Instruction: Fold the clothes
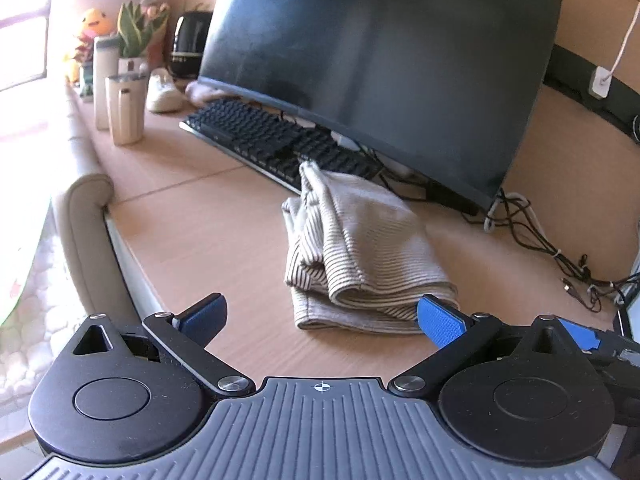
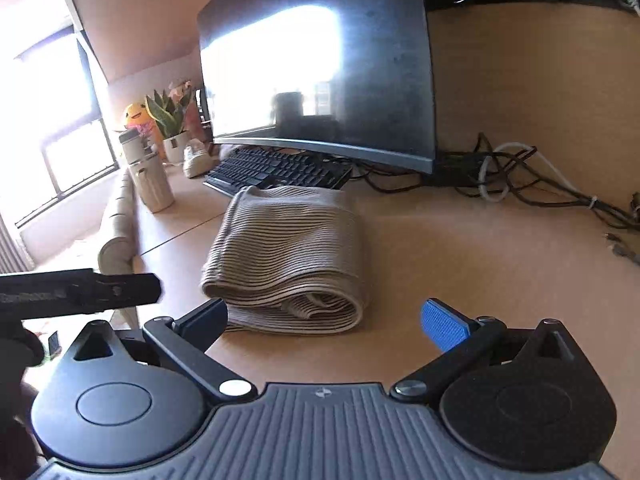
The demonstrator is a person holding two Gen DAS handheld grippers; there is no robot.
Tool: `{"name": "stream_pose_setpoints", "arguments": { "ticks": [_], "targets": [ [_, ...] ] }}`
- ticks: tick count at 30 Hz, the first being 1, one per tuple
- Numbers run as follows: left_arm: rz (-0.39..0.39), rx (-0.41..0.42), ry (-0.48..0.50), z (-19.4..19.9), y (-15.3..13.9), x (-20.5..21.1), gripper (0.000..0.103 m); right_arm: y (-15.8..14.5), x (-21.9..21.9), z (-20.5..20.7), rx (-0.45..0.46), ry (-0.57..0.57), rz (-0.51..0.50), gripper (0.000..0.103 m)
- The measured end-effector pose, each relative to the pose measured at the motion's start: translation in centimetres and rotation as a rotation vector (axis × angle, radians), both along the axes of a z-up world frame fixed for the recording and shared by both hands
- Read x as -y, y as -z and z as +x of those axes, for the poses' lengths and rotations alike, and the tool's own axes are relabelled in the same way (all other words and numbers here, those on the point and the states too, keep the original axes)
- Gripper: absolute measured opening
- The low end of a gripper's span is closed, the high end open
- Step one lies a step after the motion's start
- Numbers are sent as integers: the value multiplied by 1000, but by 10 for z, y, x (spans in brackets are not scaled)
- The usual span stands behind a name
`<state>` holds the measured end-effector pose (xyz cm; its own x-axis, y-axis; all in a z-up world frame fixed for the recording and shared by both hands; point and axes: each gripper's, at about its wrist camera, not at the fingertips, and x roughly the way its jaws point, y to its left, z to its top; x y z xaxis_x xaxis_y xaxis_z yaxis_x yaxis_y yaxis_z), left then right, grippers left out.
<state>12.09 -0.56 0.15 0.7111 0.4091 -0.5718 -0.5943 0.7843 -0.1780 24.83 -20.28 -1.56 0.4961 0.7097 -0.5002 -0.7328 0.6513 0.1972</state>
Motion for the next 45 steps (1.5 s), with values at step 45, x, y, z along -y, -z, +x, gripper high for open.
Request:
{"name": "stream_pose_setpoints", "arguments": {
  "ticks": [45],
  "targets": [
    [41, -107, -69, -20, 9, 28, 103, -4, 5, -24, 47, 40, -28, 103]
  ]
}}
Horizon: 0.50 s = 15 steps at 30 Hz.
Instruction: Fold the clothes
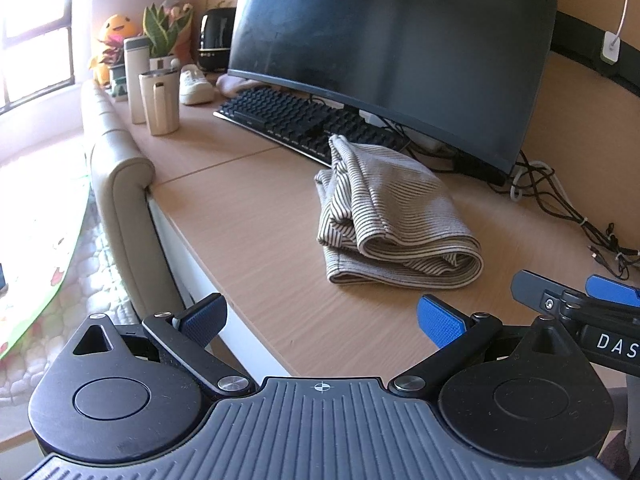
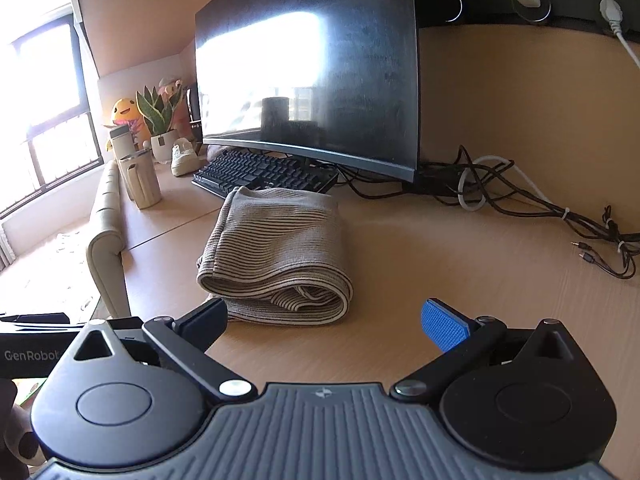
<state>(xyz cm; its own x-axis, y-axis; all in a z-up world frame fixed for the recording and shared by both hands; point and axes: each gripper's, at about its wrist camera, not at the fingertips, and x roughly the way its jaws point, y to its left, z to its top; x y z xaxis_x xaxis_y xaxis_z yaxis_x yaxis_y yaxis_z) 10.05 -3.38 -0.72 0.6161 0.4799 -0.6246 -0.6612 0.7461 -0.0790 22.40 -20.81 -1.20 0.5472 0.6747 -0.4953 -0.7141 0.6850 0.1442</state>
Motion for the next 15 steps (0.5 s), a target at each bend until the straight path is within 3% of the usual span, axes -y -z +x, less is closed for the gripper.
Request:
{"name": "stream_pose_setpoints", "arguments": {
  "ticks": [15],
  "targets": [
    [-4, 9, 5, -6, 1, 1, 103, 4, -1, -1, -10, -1, -8, 103]
  ]
}}
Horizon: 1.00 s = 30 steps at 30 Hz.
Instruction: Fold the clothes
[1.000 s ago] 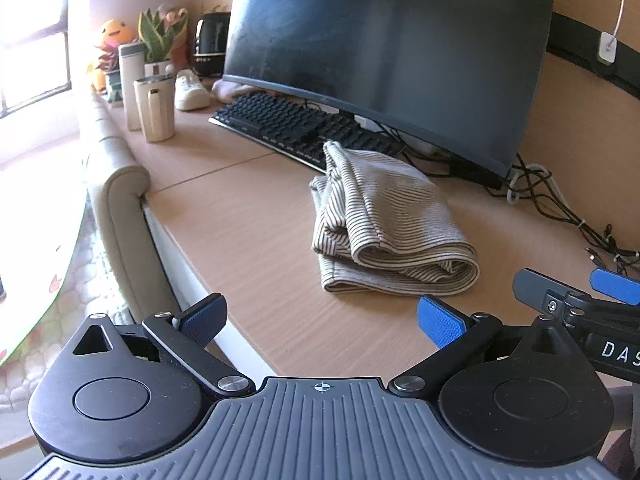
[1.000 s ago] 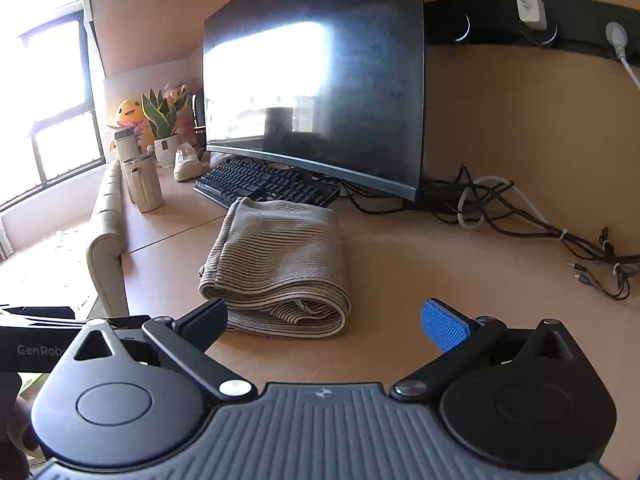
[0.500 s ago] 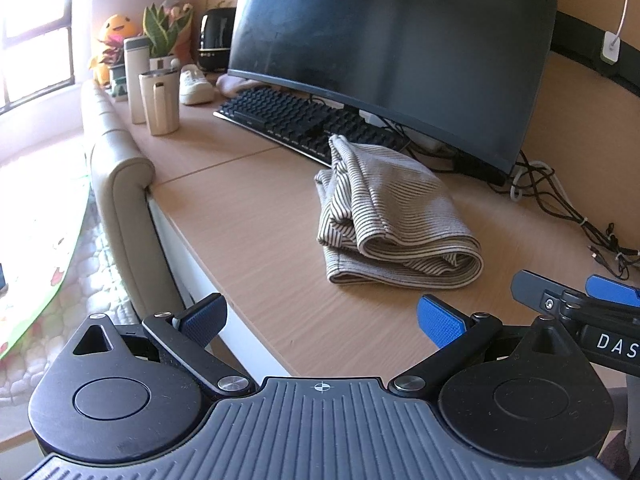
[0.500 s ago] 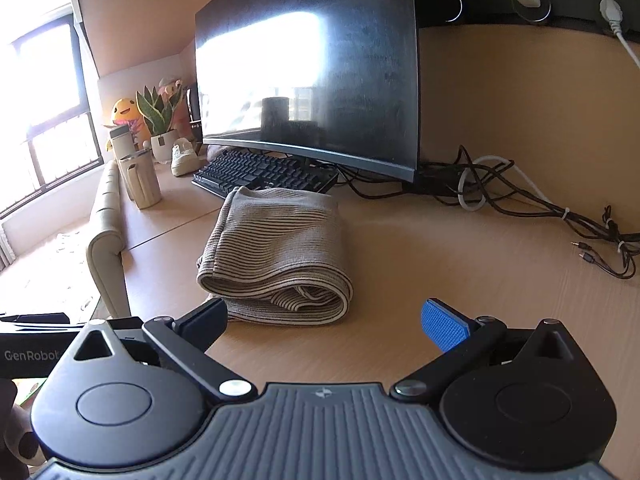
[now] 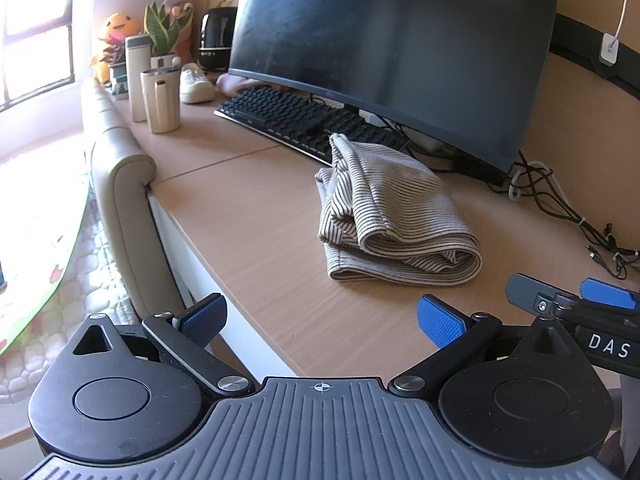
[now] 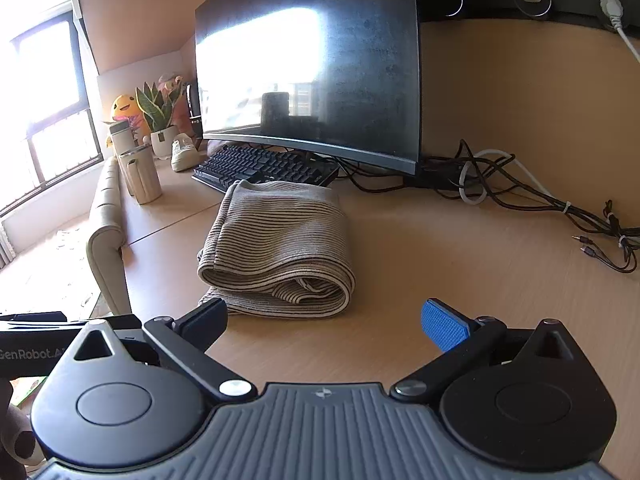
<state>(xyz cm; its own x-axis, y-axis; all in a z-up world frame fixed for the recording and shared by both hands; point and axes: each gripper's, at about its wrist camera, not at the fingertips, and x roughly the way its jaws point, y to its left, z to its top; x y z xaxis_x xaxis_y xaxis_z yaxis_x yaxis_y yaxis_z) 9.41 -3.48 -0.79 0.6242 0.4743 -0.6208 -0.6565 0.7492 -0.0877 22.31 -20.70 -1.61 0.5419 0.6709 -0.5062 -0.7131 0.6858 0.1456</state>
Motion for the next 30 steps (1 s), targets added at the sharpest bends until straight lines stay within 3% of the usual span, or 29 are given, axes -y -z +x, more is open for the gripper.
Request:
{"name": "stream_pose_setpoints", "arguments": {
  "ticks": [30],
  "targets": [
    [-18, 0, -17, -5, 2, -3, 103, 3, -4, -3, 13, -13, -2, 103]
  ]
}}
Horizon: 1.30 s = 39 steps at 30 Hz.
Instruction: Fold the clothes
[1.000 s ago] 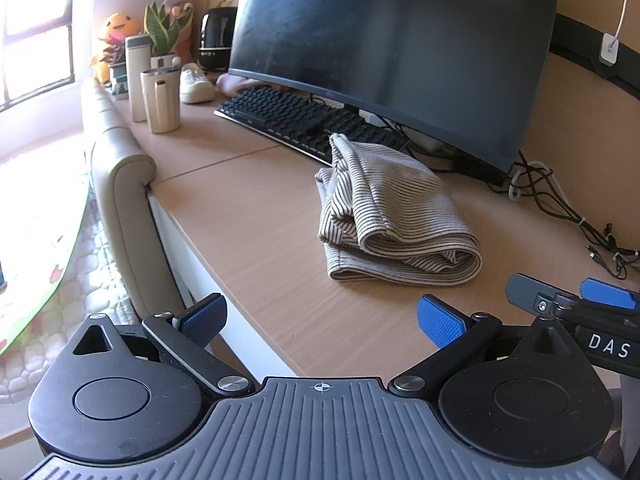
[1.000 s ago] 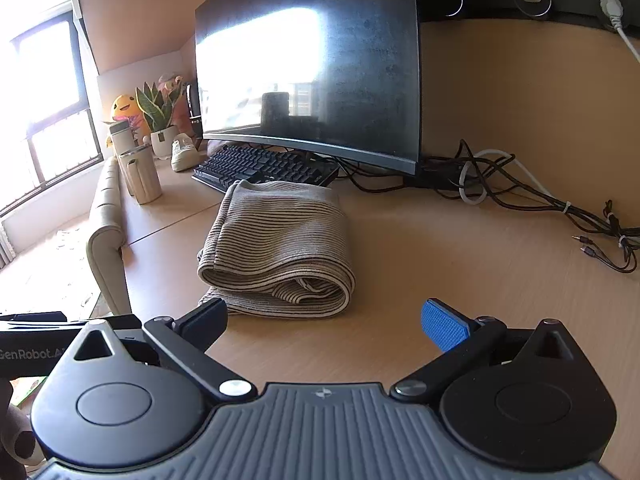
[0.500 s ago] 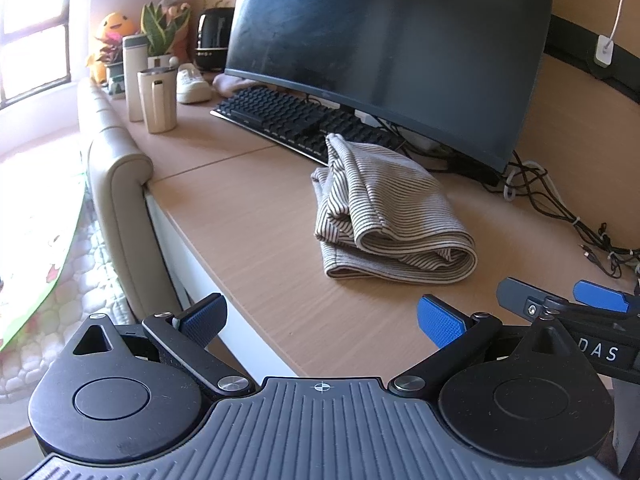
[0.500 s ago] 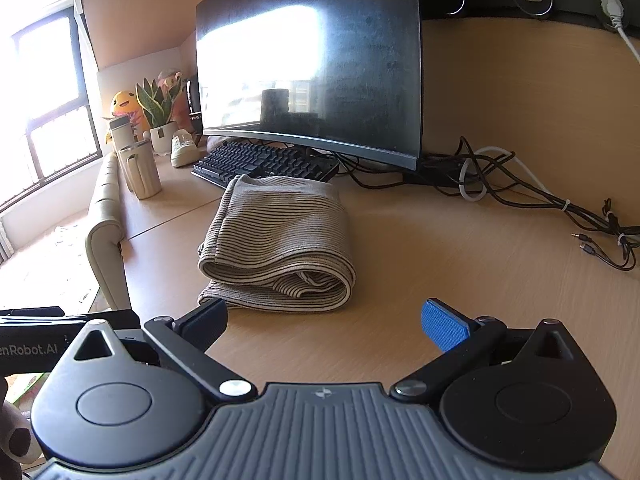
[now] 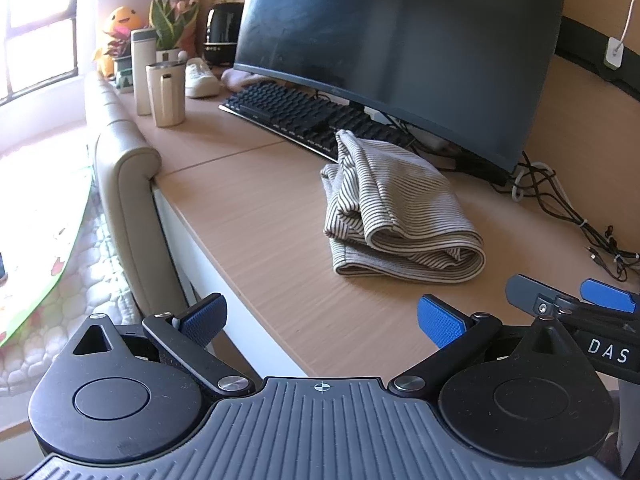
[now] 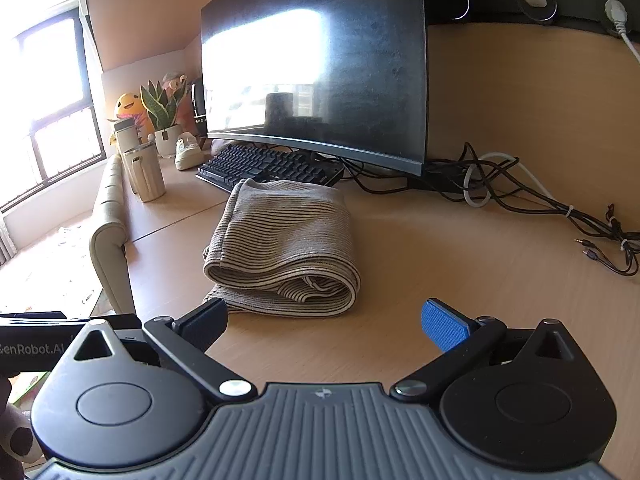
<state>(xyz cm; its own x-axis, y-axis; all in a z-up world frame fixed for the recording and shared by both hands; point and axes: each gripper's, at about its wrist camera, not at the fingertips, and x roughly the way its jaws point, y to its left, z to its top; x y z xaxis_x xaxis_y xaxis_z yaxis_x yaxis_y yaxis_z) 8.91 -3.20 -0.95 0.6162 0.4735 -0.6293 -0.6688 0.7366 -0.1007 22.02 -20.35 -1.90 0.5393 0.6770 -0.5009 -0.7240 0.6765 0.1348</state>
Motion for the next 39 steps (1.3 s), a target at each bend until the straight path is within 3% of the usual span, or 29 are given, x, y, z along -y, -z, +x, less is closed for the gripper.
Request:
{"name": "stream_pose_setpoints", "arguments": {
  "ticks": [39],
  "targets": [
    [-8, -32, 11, 21, 5, 5, 103, 9, 4, 15, -26, 22, -3, 103]
  ]
}}
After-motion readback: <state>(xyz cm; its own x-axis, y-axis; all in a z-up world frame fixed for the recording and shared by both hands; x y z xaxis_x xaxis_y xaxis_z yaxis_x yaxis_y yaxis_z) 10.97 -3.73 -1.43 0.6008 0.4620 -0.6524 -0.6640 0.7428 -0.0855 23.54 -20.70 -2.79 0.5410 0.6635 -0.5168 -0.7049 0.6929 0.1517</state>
